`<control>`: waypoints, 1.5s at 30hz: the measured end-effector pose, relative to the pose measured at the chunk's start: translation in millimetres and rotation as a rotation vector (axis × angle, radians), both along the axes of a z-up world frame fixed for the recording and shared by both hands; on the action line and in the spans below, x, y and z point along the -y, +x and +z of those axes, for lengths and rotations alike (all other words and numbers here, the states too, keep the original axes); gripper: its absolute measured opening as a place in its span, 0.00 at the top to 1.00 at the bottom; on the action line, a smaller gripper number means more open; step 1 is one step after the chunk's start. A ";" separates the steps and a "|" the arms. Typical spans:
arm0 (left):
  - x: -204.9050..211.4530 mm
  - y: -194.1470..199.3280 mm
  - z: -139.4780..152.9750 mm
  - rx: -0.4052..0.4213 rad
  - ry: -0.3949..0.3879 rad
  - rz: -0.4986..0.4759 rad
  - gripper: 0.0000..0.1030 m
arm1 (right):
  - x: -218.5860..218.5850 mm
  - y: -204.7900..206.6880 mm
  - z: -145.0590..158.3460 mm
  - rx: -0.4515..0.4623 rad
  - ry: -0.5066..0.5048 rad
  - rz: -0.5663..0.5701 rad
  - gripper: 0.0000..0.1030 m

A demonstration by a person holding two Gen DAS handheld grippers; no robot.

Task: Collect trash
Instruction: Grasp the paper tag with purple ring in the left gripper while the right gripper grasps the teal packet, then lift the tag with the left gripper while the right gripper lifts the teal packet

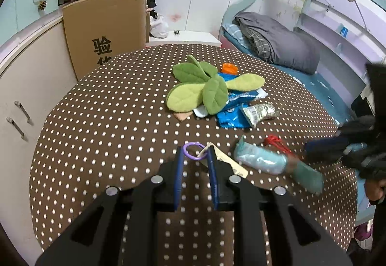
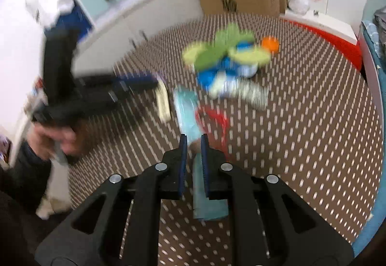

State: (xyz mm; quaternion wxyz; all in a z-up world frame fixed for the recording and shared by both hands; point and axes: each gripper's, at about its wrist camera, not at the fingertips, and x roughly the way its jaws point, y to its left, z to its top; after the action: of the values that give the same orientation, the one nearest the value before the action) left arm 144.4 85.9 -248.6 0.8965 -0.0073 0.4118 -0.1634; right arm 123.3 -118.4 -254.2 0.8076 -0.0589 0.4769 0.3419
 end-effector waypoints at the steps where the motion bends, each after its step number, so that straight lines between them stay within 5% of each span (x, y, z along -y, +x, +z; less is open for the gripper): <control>1: -1.0 -3.9 0.5 0.001 0.001 0.002 0.82 | -1.2 -1.6 -5.2 -0.009 -0.013 0.008 0.88; 4: -5.1 -12.7 1.7 0.004 -0.004 0.007 0.82 | -3.5 -1.7 -7.2 0.003 -0.014 0.006 0.81; 7: -9.6 -16.8 4.7 0.014 -0.005 0.011 0.82 | -10.0 -0.1 -2.0 0.056 -0.031 0.004 0.47; 8: -10.9 -19.5 7.2 0.020 -0.008 0.011 0.82 | -12.3 -0.1 1.5 0.069 -0.022 0.017 0.46; 14: -19.5 -27.6 20.2 0.039 -0.037 0.024 0.82 | -13.5 0.7 15.0 0.103 0.012 0.080 0.46; 18: -20.2 -29.0 24.3 0.044 -0.043 0.025 0.82 | -21.4 18.5 4.7 0.138 -0.082 0.118 0.47; 21: -17.5 -30.1 26.2 0.046 -0.049 0.020 0.82 | -30.2 29.4 -9.5 0.146 -0.187 0.156 0.58; 23: -16.1 -30.6 27.9 0.048 -0.056 0.018 0.82 | -33.5 26.6 -11.8 0.163 -0.225 0.187 0.79; 26: -16.4 -31.4 29.6 0.045 -0.079 0.020 0.82 | -32.1 16.6 -10.8 0.171 -0.237 0.201 0.81; 36: 8.4 -27.0 56.4 0.087 -0.103 -0.035 0.82 | 52.9 9.1 39.1 0.099 0.194 0.001 0.82; 45: 74.6 -6.3 82.1 0.130 -0.129 -0.151 0.82 | 139.1 2.1 59.8 0.133 0.328 -0.205 0.83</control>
State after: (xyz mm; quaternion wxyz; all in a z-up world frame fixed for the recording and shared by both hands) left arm 138.1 11.3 -166.5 0.9042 -0.0235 0.3407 -0.2566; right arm 125.4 -257.6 -194.4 0.8667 0.1000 0.3639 0.3262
